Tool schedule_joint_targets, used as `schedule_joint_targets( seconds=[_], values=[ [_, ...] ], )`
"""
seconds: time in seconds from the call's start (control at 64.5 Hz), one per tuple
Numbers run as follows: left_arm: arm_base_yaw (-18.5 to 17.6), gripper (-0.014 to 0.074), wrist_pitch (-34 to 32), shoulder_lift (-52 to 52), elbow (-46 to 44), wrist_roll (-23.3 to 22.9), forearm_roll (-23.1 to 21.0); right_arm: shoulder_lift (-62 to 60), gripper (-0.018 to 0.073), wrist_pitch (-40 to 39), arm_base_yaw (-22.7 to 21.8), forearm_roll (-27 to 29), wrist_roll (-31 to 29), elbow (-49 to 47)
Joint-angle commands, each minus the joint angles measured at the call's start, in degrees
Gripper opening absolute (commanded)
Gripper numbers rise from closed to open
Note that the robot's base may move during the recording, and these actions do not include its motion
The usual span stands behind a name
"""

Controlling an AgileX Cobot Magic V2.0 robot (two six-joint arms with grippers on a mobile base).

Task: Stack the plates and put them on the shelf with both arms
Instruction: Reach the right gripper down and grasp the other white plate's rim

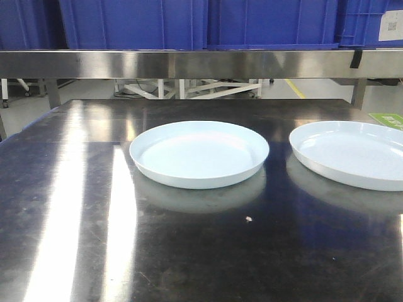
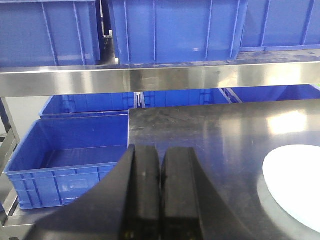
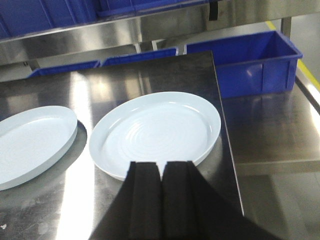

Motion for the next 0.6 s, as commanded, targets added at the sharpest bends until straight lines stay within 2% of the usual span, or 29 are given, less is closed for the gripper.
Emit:
schedule_joint_targets(
  seconds=[0.0,0.155,0.341,0.589],
  values=[
    [0.08,0.0083,-4.48,0.18,-1.52,-0.42,-0.46,6.78,0.0059,-3.55,-0.14,0.24,0.01,-5.71],
    [0.08,0.0083,-4.48,0.18,-1.52,-0.42,-0.46,17.94,0.0059,-3.04,-0.14,0.24,0.01,-13.04],
    [0.08,0.0083,-4.48,0.18,-1.52,-0.42,-0.46,28.21,0.0059,-8.91,-0.14,0.32,0.01,-16.48],
    [0.08,0.0083,-4.48,0.28,-1.52,-0.42,-0.46,46.41,0.0059,10.40,-0.14,0.32,0.01,-30.00]
  ],
)
